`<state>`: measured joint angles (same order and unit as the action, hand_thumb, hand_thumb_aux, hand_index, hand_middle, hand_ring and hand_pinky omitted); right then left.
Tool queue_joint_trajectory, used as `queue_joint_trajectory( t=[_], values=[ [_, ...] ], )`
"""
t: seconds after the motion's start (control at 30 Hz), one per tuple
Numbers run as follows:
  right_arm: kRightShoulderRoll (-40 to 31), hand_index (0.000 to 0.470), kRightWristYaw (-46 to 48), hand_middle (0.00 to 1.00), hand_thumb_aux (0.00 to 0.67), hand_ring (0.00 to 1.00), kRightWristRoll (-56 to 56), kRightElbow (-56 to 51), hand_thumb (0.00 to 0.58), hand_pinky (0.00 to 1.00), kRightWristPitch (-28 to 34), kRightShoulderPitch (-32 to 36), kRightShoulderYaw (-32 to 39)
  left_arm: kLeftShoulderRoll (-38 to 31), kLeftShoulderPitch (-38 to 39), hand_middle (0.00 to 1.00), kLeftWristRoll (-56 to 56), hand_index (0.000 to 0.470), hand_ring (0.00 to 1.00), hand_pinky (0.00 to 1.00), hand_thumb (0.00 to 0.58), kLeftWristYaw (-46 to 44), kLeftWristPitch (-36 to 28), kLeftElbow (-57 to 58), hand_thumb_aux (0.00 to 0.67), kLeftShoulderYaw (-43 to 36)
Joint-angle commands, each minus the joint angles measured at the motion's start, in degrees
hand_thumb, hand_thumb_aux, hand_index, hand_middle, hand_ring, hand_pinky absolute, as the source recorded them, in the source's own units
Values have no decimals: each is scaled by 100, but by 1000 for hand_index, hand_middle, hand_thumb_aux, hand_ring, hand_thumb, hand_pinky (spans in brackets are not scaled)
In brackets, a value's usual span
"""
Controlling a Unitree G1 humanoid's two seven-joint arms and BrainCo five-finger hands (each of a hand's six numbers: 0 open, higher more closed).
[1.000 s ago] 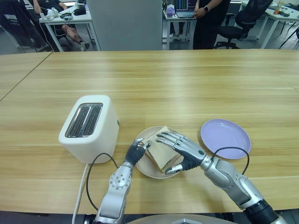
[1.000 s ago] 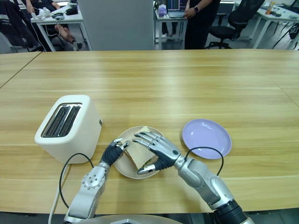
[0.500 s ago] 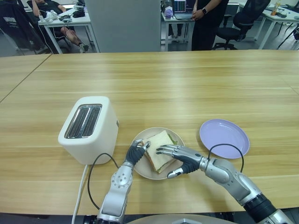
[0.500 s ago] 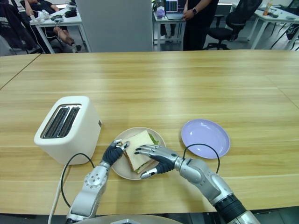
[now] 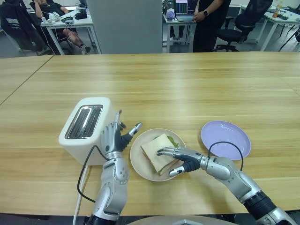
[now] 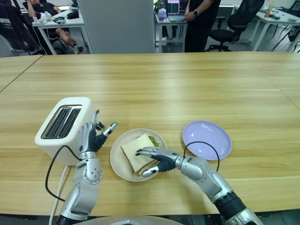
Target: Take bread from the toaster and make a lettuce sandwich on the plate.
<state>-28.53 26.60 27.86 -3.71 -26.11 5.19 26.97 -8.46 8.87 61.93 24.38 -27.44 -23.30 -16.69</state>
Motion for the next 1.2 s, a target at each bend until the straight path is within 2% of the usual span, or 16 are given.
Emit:
queue_joint_trajectory(
  t=[0.03, 0.13, 0.2, 0.3, 0.33, 0.37, 0.4, 0.43, 0.47, 0.5, 0.53, 0.57, 0.7, 0.9, 1.0, 1.2],
  values=[
    [-120, 0, 330, 0, 0, 0, 58, -292, 0, 0, 263, -215, 173, 151, 85, 416, 487, 0, 416, 416, 0, 149, -148, -339, 0, 149],
    [11, 0, 305, 0, 0, 0, -214, -62, 0, 0, 398, -265, 43, 444, 197, 337, -605, 0, 337, 337, 0, -23, 375, -356, 0, 304],
    [173, 0, 414, 0, 0, 0, -716, 303, 0, 0, 713, -315, -125, 656, 324, 282, -1777, 0, 282, 282, 0, -227, 1112, -298, 0, 381],
    [518, 0, 634, 0, 0, 0, -1849, 1135, 0, 0, 1514, -437, -488, 976, 610, 310, -3938, 0, 310, 310, 0, -970, 2381, -254, 0, 453],
    [617, 0, 683, 4, 0, 4, -2247, 1432, 0, 4, 1831, -476, -639, 969, 737, 463, -4376, 307, 463, 463, 516, -1205, 2699, -240, 447, 431],
    [698, 0, 725, 263, 0, 263, -2618, 1685, 0, 263, 2183, -519, -786, 939, 871, 549, -4784, 426, 549, 549, 577, -1476, 2948, -225, 620, 394],
    [770, 0, 769, 369, 0, 369, -3051, 1944, 0, 369, 2583, -572, -943, 885, 1044, 588, -5185, 460, 588, 588, 580, -1753, 3179, -232, 670, 349],
    [806, 0, 809, 486, 0, 486, -3404, 2161, 0, 486, 2893, -629, -1071, 810, 1228, 608, -5510, 460, 608, 608, 580, -1988, 3408, -267, 670, 306],
    [815, 41, 862, 576, 60, 576, -3752, 2362, 100, 576, 3199, -702, -1180, 699, 1415, 612, -5805, 460, 612, 612, 580, -2260, 3571, -323, 670, 242],
    [766, 216, 956, 604, 315, 604, -4093, 2556, 417, 604, 3477, -802, -1265, 551, 1617, 592, -6040, 460, 592, 592, 580, -2521, 3717, -391, 670, 153],
    [713, 216, 1043, 604, 315, 604, -4361, 2731, 417, 604, 3627, -912, -1337, 417, 1811, 592, -6288, 460, 592, 592, 580, -2766, 3783, -464, 670, 87],
    [586, 460, 1226, 659, 670, 659, -4644, 2919, 580, 659, 3819, -1067, -1348, 235, 2025, 569, -6557, 460, 569, 569, 580, -3058, 3799, -549, 670, -5],
    [-11, 460, 1878, 718, 670, 718, -4899, 3366, 580, 718, 3853, -1764, -1080, -468, 2766, 565, -6980, 460, 565, 565, 580, -3752, 3805, -859, 670, -178],
    [-396, 460, 1979, 945, 670, 945, -4551, 3163, 580, 945, 3879, -2559, -560, -1565, 3732, 780, -6777, 460, 780, 780, 580, -4407, 3508, -1011, 670, -340],
    [-276, 460, 1767, 1000, 670, 1000, -4319, 2889, 580, 1000, 3963, -2618, -360, -1760, 3687, 839, -6412, 460, 839, 839, 580, -4419, 3176, -597, 670, -392],
    [164, 460, 1117, 1000, 670, 1000, -3821, 2256, 580, 1000, 4178, -2261, -358, -1404, 3085, 886, -6101, 460, 886, 886, 580, -4117, 2638, 76, 670, -334]
  ],
)
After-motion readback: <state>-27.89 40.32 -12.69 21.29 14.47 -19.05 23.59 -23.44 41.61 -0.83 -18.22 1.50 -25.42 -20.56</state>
